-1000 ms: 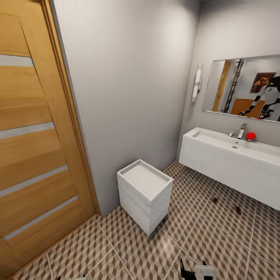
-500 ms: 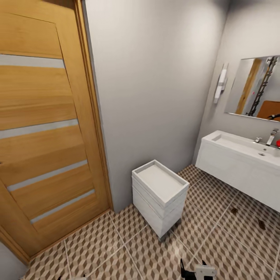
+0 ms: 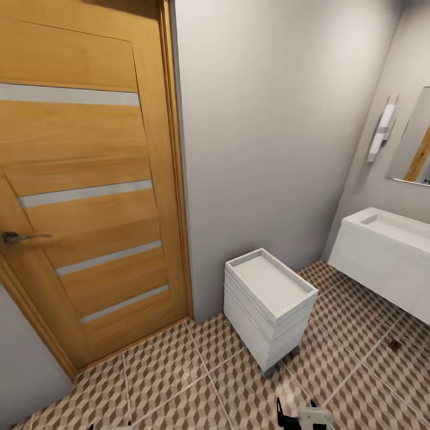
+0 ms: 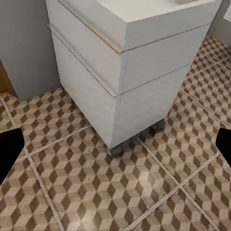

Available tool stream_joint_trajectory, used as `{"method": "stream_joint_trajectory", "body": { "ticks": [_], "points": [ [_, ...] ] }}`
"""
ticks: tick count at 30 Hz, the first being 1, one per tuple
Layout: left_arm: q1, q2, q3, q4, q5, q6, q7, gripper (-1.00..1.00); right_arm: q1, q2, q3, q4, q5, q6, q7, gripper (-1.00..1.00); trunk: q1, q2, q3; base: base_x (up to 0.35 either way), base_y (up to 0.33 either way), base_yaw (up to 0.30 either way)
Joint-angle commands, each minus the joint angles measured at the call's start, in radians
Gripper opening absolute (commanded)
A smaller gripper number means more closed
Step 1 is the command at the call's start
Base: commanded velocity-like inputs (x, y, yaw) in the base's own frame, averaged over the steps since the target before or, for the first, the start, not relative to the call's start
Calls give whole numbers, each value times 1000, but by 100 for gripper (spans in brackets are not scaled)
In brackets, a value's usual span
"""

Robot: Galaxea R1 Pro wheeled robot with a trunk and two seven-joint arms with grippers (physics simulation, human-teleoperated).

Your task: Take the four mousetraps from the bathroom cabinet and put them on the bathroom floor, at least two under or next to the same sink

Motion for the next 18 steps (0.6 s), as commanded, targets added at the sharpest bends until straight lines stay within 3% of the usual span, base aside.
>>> {"method": "stream_joint_trajectory", "body": {
  "ticks": [1,18],
  "points": [
    [-2,-1,-8,3,3,-3,4,100,-1,0,9,0,-8,-3,-3,100,0,-2,-2,0,0,286],
    [-2,-1,-8,3,3,-3,4,100,-1,0,9,0,-8,-2,-3,100,0,-2,-2,0,0,286]
  ]
}}
